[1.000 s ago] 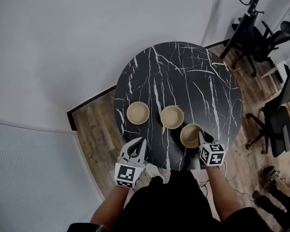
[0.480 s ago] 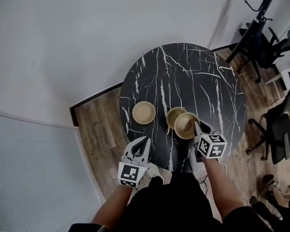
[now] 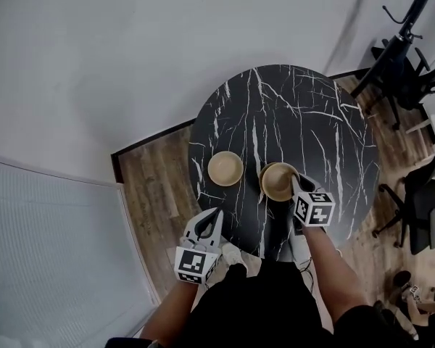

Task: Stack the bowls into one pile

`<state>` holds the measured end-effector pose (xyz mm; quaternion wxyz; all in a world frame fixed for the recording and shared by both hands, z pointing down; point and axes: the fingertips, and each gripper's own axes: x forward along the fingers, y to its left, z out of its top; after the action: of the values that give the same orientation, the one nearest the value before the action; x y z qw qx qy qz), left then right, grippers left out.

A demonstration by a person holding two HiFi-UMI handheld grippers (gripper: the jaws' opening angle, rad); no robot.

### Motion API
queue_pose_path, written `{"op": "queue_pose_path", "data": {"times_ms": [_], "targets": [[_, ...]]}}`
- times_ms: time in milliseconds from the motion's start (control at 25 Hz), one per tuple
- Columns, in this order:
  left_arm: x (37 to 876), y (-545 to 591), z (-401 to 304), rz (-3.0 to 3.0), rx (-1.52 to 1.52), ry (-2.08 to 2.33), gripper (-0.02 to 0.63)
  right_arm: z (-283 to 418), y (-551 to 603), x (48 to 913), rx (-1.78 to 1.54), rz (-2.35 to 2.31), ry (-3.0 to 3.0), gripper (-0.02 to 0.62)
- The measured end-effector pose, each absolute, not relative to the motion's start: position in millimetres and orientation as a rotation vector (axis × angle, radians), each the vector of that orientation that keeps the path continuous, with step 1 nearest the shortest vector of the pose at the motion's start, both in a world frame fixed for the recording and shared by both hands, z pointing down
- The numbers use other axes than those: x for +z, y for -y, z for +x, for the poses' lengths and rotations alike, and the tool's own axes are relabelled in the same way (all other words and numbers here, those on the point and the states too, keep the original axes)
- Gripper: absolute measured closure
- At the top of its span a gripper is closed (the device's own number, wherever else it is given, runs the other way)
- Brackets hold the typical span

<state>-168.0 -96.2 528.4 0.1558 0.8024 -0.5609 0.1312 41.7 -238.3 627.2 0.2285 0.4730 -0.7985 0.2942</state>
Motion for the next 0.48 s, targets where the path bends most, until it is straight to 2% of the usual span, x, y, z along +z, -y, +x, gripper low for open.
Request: {"op": "queue_pose_path", "data": {"times_ms": [480], "targets": [[547, 73, -182, 2.198, 0.385, 1.605, 0.594, 32, 248, 650, 0.771, 1.22, 2.146, 0.552]]}}
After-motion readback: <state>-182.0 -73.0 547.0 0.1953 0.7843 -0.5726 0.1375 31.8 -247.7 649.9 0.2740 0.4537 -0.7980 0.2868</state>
